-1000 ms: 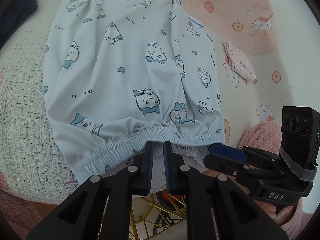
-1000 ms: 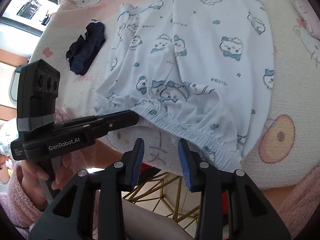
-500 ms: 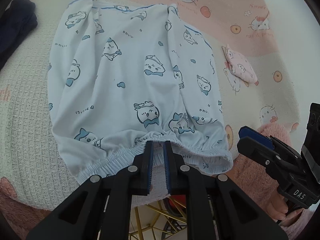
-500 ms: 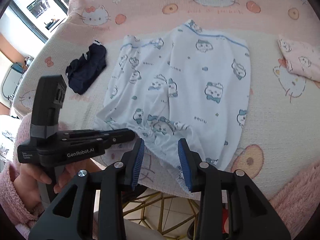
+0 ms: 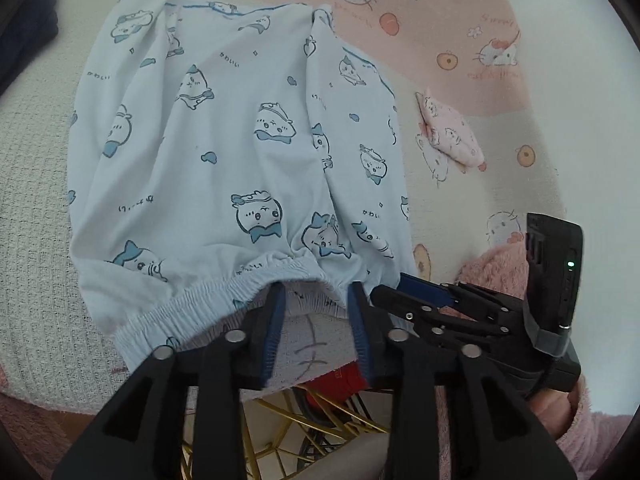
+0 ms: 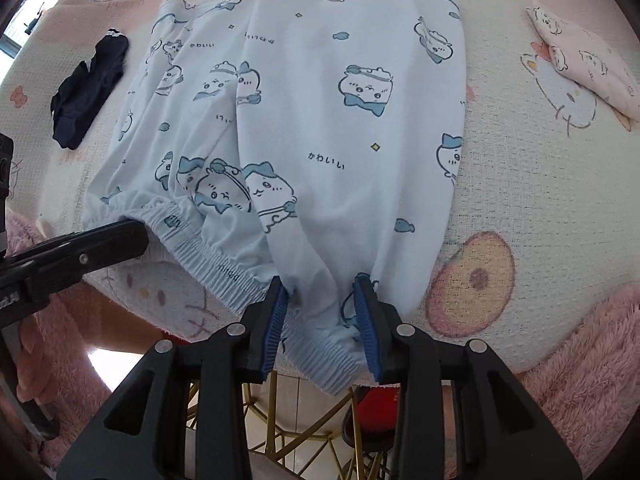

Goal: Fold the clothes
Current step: 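Grasp the waistband with both grippers and straighten the laid-out pants, then hold the waistband with both grippers and tug it to smooth the pants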

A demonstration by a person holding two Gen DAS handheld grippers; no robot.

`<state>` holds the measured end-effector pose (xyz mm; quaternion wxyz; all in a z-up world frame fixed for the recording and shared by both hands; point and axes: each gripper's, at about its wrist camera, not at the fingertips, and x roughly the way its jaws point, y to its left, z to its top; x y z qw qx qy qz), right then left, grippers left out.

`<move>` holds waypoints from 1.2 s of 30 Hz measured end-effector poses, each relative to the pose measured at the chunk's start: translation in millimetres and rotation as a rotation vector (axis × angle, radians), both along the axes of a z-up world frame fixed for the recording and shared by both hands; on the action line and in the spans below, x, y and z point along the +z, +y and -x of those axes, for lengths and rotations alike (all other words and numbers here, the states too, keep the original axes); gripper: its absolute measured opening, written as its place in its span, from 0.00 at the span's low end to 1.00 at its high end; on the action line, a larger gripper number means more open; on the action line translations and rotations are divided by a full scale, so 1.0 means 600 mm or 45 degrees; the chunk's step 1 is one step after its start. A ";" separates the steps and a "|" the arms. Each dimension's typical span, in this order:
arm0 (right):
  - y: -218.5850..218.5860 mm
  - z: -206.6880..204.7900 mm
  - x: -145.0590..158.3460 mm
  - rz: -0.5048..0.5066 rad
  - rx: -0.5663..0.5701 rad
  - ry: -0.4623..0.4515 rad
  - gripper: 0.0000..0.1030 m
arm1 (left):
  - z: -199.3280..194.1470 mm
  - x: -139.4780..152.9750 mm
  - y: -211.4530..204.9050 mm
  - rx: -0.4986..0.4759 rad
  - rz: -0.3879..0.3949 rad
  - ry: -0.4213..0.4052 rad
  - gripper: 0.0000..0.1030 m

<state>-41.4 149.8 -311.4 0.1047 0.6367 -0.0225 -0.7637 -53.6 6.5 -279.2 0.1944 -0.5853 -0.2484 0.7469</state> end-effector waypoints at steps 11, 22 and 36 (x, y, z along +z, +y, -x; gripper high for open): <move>-0.061 -0.020 0.012 -0.130 0.201 0.118 0.26 | -0.009 -0.013 -0.040 0.183 -0.115 -0.078 0.35; -0.089 -0.030 0.008 -0.044 0.312 0.099 0.25 | -0.008 -0.006 -0.028 0.111 -0.147 -0.073 0.14; -0.070 -0.034 -0.014 -0.122 0.275 0.040 0.29 | 0.006 -0.008 -0.031 0.012 0.301 -0.050 0.32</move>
